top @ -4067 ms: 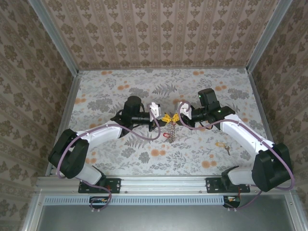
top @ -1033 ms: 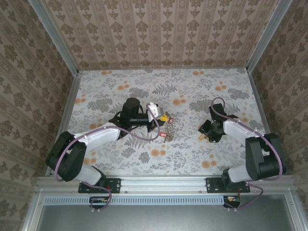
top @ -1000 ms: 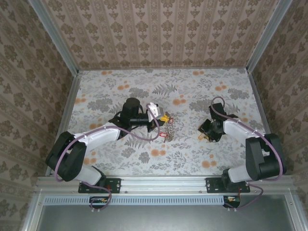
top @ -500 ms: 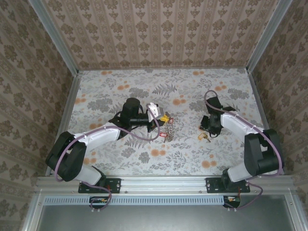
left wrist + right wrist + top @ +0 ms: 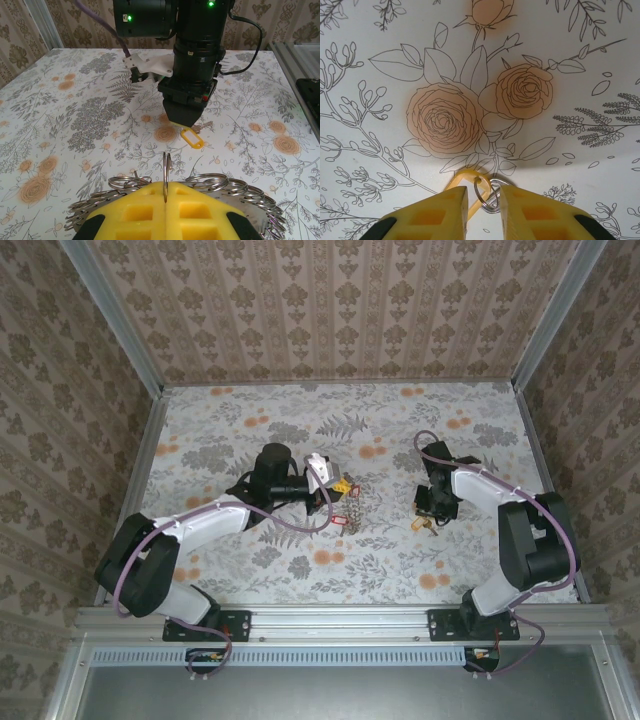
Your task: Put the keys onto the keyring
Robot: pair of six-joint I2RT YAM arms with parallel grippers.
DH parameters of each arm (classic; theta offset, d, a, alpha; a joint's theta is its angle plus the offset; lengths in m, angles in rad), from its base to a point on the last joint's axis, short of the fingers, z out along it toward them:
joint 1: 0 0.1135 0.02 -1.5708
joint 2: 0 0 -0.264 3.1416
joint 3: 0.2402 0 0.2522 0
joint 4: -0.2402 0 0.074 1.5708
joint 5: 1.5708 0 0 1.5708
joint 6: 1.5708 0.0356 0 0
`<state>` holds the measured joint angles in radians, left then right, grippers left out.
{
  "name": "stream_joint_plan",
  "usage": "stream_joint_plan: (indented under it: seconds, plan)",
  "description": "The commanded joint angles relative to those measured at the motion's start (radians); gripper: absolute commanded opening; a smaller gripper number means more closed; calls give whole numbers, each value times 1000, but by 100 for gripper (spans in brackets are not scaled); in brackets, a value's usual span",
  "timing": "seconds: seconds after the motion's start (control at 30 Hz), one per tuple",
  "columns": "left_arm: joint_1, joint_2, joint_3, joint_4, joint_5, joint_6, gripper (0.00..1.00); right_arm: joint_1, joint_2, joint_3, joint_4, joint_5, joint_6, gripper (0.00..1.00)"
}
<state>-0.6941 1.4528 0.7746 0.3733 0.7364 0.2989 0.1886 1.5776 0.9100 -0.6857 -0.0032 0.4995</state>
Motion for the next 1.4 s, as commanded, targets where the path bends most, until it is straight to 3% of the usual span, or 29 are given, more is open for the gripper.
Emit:
stream_joint_plan:
  seconds: [0.0,0.27,0.33,0.6,0.9,1.07,1.13,1.23,1.37]
  plan:
    - [-8,-22,36,-2,17,5,0,8,12,21,-44,19,-24,25]
    - [-10,-21,38,-1,18,6,0,8,18,23,-59,25,-41,23]
    - [-13,-20,38,-3,18,6,0,8,22,22,-59,24,-45,17]
    - [-15,-23,42,-10,16,11,0,5,13,32,-45,41,-24,8]
    - [-16,-30,38,-17,11,13,0,-8,21,12,-4,2,-9,14]
    - [-18,-29,37,-17,9,14,0,-6,-17,10,-8,-6,-30,25]
    - [-17,-31,40,-17,9,16,0,-5,-60,-7,4,3,-33,37]
    - [-18,-30,42,-17,9,16,0,-5,-142,-36,25,13,-31,47]
    - [-19,-28,46,-20,12,19,0,-7,-259,-73,48,53,-17,89]
